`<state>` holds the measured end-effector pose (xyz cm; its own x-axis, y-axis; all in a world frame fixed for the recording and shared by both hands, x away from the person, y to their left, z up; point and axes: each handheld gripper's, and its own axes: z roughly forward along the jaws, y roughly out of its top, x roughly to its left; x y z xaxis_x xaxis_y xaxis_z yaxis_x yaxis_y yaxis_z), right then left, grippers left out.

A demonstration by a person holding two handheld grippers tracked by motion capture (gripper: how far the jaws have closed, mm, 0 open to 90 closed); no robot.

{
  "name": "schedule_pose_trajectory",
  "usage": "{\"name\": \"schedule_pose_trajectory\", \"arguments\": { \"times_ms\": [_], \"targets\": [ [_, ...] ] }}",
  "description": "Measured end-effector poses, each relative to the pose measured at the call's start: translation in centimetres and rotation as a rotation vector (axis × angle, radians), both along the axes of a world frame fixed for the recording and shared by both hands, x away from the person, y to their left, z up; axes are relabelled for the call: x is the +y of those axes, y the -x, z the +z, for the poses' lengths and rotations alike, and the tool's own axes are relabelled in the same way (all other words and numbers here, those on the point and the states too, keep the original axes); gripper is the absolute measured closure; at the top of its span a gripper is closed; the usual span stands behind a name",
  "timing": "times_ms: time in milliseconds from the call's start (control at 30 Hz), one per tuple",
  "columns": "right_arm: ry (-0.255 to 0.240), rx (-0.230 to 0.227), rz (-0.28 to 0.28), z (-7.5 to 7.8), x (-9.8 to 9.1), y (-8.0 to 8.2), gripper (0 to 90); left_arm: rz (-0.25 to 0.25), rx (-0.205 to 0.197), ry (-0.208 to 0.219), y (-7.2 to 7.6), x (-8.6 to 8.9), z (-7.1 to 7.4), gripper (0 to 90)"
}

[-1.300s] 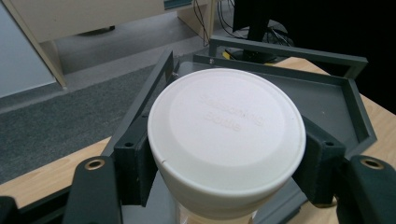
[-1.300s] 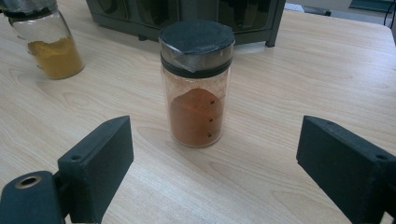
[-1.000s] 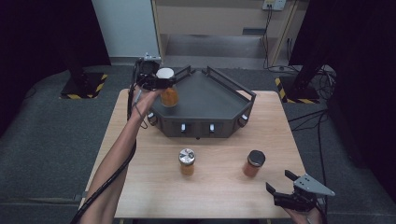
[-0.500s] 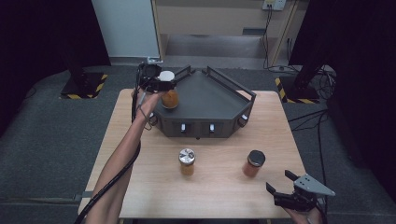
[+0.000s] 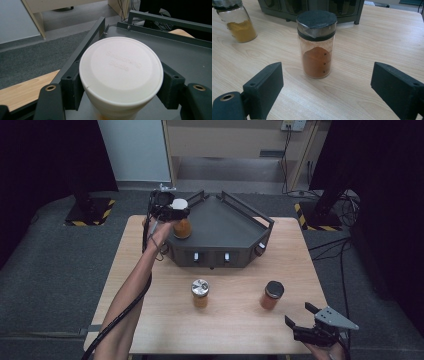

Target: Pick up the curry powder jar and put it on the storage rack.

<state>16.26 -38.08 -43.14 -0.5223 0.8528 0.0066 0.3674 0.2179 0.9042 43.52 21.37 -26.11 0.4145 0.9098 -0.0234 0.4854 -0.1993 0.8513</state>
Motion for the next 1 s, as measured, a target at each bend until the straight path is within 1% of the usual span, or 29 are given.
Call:
{"name": "schedule_pose_trajectory", "arguments": {
  "times_ms": [267,400,467,500,567,600,633,700,733,767,833,867,900,967,1000],
  "targets": [
    [0.003,0.000,0.002,0.0,0.0,0.0,10.9,0.004,0.000,0.009,0.0,0.1,-0.1,32.6],
    [0.003,0.000,0.002,0.0,0.0,0.0,10.9,0.005,0.001,0.029,0.1,0.3,-0.3,32.1],
    [0.002,0.000,0.004,0.0,0.0,0.0,10.9,-0.005,-0.003,0.019,0.1,0.1,-0.2,31.7],
    [0.003,-0.001,0.004,0.0,0.0,0.0,10.9,-0.001,-0.011,0.014,0.2,0.0,-0.2,31.6],
    [0.003,0.000,0.003,0.0,0.0,0.0,10.9,0.001,-0.012,0.028,0.3,0.2,-0.2,31.2],
    [0.003,0.000,0.003,0.0,0.1,0.0,10.8,0.000,-0.015,0.026,0.3,0.2,-0.2,30.8],
    [0.004,0.000,0.003,0.0,0.1,0.0,10.8,0.001,-0.021,0.023,0.4,0.2,-0.1,29.5],
    [0.002,-0.002,0.004,0.0,0.0,0.0,10.8,-0.003,-0.027,0.024,0.5,0.4,0.1,24.1],
    [0.001,-0.001,0.003,0.0,0.0,0.0,10.8,-0.008,-0.029,0.031,0.5,0.5,0.2,21.0],
    [0.002,-0.001,0.004,0.0,0.0,0.0,10.8,-0.008,-0.039,0.035,0.7,0.6,0.2,18.3],
    [0.003,0.000,0.005,0.0,0.0,0.0,10.8,-0.004,-0.048,0.037,0.9,0.8,0.4,14.4],
    [0.003,-0.001,0.005,0.0,0.1,0.0,10.8,-0.004,-0.045,0.053,0.9,0.9,0.5,12.8],
    [0.004,-0.002,0.005,0.0,0.1,0.0,10.8,-0.003,-0.052,0.056,1.1,1.0,0.7,11.2],
    [0.003,-0.001,0.005,0.0,0.1,0.0,10.8,-0.004,-0.057,0.058,1.2,1.1,0.9,10.6],
    [0.004,-0.001,0.005,0.0,0.1,0.0,10.8,-0.015,-0.055,0.060,1.2,1.3,1.1,10.2]
  ]
}}
